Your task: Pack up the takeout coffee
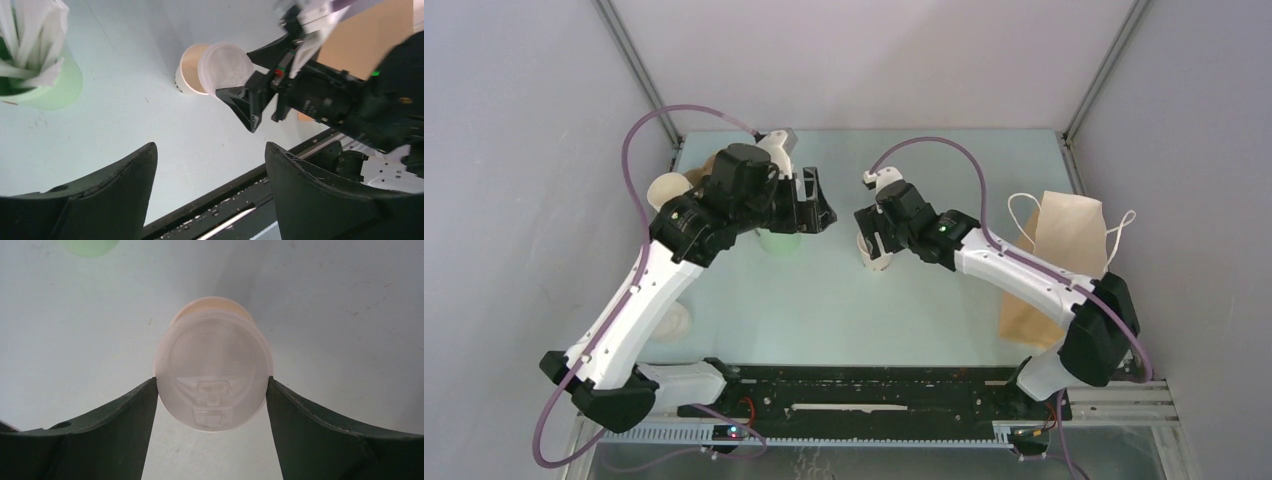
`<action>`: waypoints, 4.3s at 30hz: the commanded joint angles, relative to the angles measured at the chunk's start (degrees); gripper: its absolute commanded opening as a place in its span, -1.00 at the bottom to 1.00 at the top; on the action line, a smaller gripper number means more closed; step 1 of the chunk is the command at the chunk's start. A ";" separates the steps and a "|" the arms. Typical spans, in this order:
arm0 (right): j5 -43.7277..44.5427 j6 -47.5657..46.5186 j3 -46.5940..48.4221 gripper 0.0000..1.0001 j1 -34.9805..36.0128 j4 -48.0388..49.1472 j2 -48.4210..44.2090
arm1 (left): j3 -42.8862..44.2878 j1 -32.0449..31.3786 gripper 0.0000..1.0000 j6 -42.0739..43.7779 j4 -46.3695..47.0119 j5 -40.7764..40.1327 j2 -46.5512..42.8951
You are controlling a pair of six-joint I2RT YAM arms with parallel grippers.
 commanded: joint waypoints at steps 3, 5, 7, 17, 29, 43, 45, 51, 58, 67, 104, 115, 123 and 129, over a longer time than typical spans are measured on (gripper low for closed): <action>3.20 -5.46 0.49 0.70 -0.07 7.62 3.61 | 5.85 0.93 0.67 7.08 -2.38 -1.24 -0.18; 3.03 -5.69 0.49 0.71 -0.01 8.03 4.42 | 5.06 1.30 0.68 7.24 -2.43 -3.02 -0.85; 1.95 -5.59 0.50 0.72 -0.13 8.21 4.80 | 4.81 2.04 0.68 7.41 -2.53 -3.16 -1.44; 0.34 -4.44 0.17 0.74 -0.09 8.12 6.36 | 4.48 2.61 0.70 8.67 -2.73 -4.02 -2.17; 1.16 -4.25 0.15 0.78 -0.04 7.32 7.62 | 4.57 2.61 0.70 8.70 -2.73 -3.69 -1.81; 2.73 -4.13 -0.64 0.76 -0.66 8.15 5.43 | 5.33 2.61 0.71 8.96 -2.68 -3.78 -0.40; 3.36 -3.69 -0.83 0.73 -0.79 8.18 4.77 | 5.21 2.65 0.71 8.81 -2.66 -3.78 -0.18; -1.29 -5.46 -1.07 0.76 1.81 4.58 0.19 | 3.92 2.64 0.72 6.53 -2.47 -3.95 -0.95; -8.40 5.29 -4.64 0.81 3.60 -0.61 -5.55 | -5.88 2.89 0.77 -1.44 -0.34 -3.72 -7.00; -8.83 10.93 -12.25 0.79 2.53 -4.19 -18.79 | -23.06 0.12 0.33 -8.78 2.51 11.13 2.69; -11.22 15.07 -21.66 0.78 -1.73 -10.61 -37.43 | -36.68 -2.10 -0.19 -11.17 18.92 -0.52 17.70; -12.94 14.96 -21.60 0.78 -1.83 -9.82 -36.87 | -37.27 -0.32 -0.73 -11.24 23.88 6.18 23.42; -18.94 15.82 -17.96 0.85 -5.34 -10.16 -36.85 | -35.63 0.07 -1.00 -9.17 25.42 11.54 12.67; -34.20 22.25 -8.11 0.93 -13.95 -7.20 -36.05 | -36.25 1.08 -1.00 -15.88 44.41 24.63 -4.76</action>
